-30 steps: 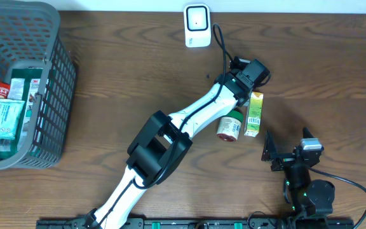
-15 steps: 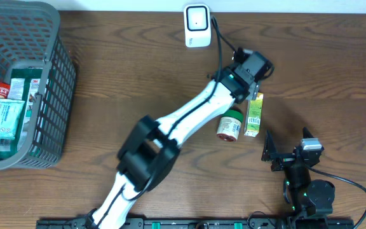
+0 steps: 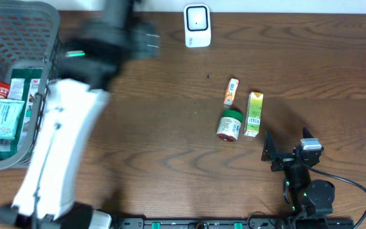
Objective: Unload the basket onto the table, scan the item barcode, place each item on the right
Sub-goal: 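Reach into the basket and grasp the mint-green wipes pack, left gripper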
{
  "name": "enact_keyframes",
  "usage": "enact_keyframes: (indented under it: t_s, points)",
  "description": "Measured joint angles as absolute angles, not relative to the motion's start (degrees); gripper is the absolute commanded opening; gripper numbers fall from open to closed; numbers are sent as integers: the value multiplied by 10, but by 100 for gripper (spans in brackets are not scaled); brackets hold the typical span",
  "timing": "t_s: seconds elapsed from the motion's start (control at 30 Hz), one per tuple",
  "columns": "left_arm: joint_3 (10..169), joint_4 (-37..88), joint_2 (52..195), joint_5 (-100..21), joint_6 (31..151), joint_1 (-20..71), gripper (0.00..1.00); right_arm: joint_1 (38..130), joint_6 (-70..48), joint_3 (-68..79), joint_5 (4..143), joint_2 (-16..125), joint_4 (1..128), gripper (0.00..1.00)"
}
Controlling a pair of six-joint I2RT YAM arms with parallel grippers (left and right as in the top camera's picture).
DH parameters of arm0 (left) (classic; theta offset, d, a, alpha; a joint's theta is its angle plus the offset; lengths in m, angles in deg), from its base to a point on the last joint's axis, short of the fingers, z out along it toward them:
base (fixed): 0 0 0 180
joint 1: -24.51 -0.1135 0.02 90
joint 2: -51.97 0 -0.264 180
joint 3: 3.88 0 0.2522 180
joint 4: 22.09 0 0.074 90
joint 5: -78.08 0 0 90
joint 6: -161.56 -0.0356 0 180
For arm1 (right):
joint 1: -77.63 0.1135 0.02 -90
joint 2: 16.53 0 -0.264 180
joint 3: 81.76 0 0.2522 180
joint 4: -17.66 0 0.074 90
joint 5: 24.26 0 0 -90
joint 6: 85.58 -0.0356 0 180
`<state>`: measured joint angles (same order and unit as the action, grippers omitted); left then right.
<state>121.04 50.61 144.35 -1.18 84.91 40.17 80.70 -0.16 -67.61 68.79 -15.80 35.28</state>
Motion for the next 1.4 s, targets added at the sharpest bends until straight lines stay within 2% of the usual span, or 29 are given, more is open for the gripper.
enact_keyframes:
  t_s: [0.2, 0.33, 0.6, 0.87, 1.07, 1.13, 1.2, 1.23, 1.4]
  points:
    - [1211, 571, 1389, -8, 846, 191, 93, 807, -2, -676, 688, -158, 353, 99]
    - [1200, 578, 1393, -8, 846, 93, 93, 807, -2, -676, 688, -158, 353, 99]
    - [1145, 567, 1480, -8, 846, -34, 93, 807, -2, -676, 688, -158, 353, 99]
    - [1142, 572, 1610, -3, 826, -57, 93, 807, -2, -676, 688, -158, 353, 99]
    - [1142, 573, 1682, 66, 817, -57, 93, 807, -2, -676, 688, -158, 353, 99]
    - [1142, 573, 1699, 83, 816, -57, 90, 807, -2, -676, 688, -158, 353, 99]
    - [1142, 573, 1716, 97, 815, -57, 79, 807, -2, -676, 688, -158, 353, 99]
    - [1139, 571, 1726, 105, 811, -58, 76, 807, -2, -676, 688, -158, 353, 99]
    - [1130, 559, 1753, 116, 805, -68, 75, 807, -2, -676, 688, -158, 353, 99]
